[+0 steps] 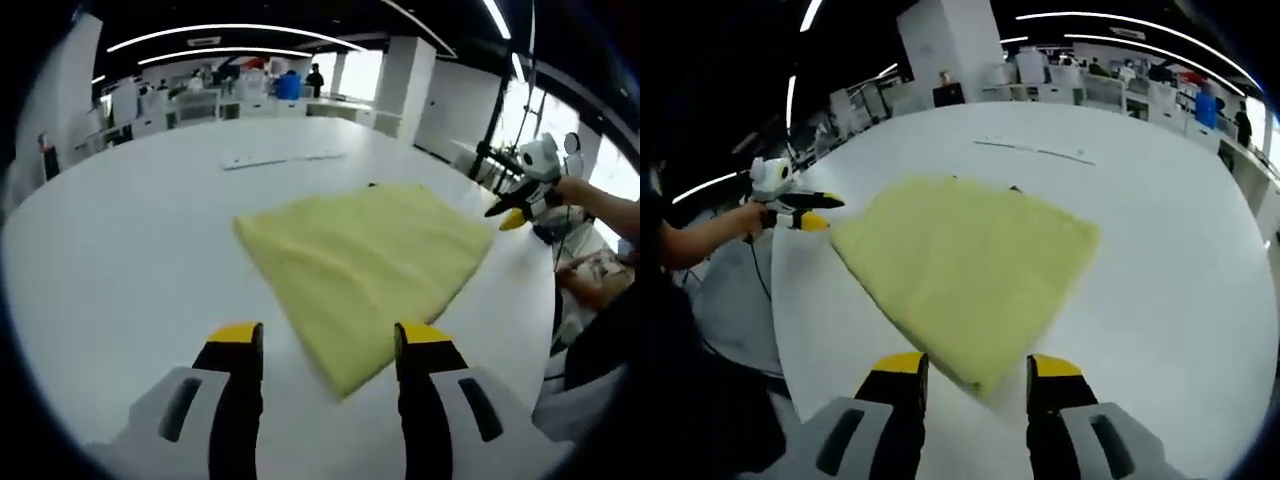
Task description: Fold the garment on the visible template until the final outline fits inside the template.
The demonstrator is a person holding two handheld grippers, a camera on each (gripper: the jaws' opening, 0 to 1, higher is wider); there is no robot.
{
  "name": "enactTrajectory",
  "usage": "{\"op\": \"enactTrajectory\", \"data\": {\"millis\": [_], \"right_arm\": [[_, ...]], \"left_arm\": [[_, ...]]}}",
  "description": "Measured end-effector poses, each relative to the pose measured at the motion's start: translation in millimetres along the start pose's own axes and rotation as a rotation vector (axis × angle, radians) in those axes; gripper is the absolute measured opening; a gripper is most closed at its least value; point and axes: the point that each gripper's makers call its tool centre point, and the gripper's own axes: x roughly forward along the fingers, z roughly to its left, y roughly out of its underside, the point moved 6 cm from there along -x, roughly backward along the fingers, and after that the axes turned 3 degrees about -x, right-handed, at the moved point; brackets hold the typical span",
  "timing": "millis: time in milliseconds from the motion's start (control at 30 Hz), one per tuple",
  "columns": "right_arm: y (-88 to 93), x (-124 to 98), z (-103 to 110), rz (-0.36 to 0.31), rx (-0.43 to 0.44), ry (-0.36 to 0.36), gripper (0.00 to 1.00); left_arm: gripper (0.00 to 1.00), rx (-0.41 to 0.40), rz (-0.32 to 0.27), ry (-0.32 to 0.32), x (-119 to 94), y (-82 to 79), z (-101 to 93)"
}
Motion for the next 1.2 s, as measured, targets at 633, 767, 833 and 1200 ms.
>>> {"op": "enactTrajectory", "data": {"millis": [633, 767, 833, 1200], "right_arm": [[20.3, 9.7, -2.0, -0.041, -0.05, 0.029, 0.02], [20.5, 10.3, -2.3, -0.041, -0.061, 0.02, 0.0], [19.5, 9.1, -2.4, -0.044, -0.081, 0.022, 0.0], [22.2, 1.5, 1.2, 0.02, -0.232, -0.002, 0.0]], "left_arm": [[0.15, -0.027, 0.028, 0.024, 2.3, 20.5, -6.4], [0.07, -0.025, 0.049, 0.028, 3.2, 23.3, -6.1], [0.03, -0.032, 0.044, 0.041, 3.8, 23.2, -7.0], [0.01, -0.038, 0.051, 0.029, 3.4, 23.2, -7.7]]}}
